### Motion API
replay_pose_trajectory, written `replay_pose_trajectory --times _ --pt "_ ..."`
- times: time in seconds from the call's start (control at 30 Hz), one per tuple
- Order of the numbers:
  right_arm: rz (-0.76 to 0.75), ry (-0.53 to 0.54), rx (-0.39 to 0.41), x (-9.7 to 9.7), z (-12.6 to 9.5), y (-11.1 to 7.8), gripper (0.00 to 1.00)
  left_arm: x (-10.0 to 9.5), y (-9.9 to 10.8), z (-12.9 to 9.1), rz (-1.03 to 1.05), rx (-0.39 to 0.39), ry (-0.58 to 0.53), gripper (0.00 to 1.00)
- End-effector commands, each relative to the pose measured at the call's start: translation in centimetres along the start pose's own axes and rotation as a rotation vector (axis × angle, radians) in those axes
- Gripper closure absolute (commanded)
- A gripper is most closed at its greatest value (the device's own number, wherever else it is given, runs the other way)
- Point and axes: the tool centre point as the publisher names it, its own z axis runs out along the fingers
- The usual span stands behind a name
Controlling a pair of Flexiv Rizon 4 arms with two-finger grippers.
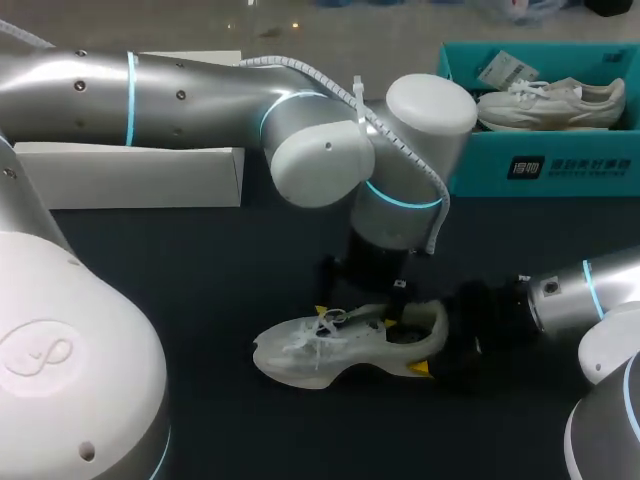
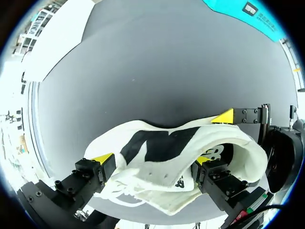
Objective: Take the shoe out of the shoebox, open the shoe tongue, remove and reinsert the insole, then place the shoe into the shoebox
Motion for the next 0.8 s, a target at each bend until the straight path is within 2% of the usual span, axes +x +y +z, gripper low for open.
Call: replay_pose_trajectory --times 0.03,0.3,0.37,0.4,0.43,0.5,0.63,0.8 --pt "0.0 -0.003 0.003 0.2 0.4 -0.1 1.0 -1.5 1.1 -1.5 -0.043 0.007 0.004 0.0" --pt "0.0 -0.003 0.003 0.2 0.4 -0.1 1.0 -2.2 1.4 -2.5 -0.089 -0.013 0.046 0.0" --pt "0.0 -0.003 0.003 0.2 0.4 -0.1 1.0 -2.2 1.4 -2.6 -0.089 -0.018 0.062 0.12" --pt "0.0 -0.003 0.003 0.2 0.4 -0.1 1.0 -2.1 1.4 -2.7 -0.083 -0.025 0.067 0.41" --pt "0.0 -0.003 0.003 0.2 0.4 -0.1 1.0 -2.1 1.4 -2.8 -0.084 -0.027 0.079 0.55" --pt "0.0 -0.003 0.003 0.2 0.4 -0.1 1.0 -1.9 1.5 -3.0 -0.084 -0.029 0.078 0.65" --pt "0.0 -0.003 0.003 0.2 0.4 -0.1 1.0 -1.9 1.8 -3.7 -0.136 -0.058 0.161 1.0" --pt "0.0 -0.003 0.003 0.2 0.4 -0.1 1.0 -2.3 2.5 -4.4 -0.174 -0.052 0.242 1.0"
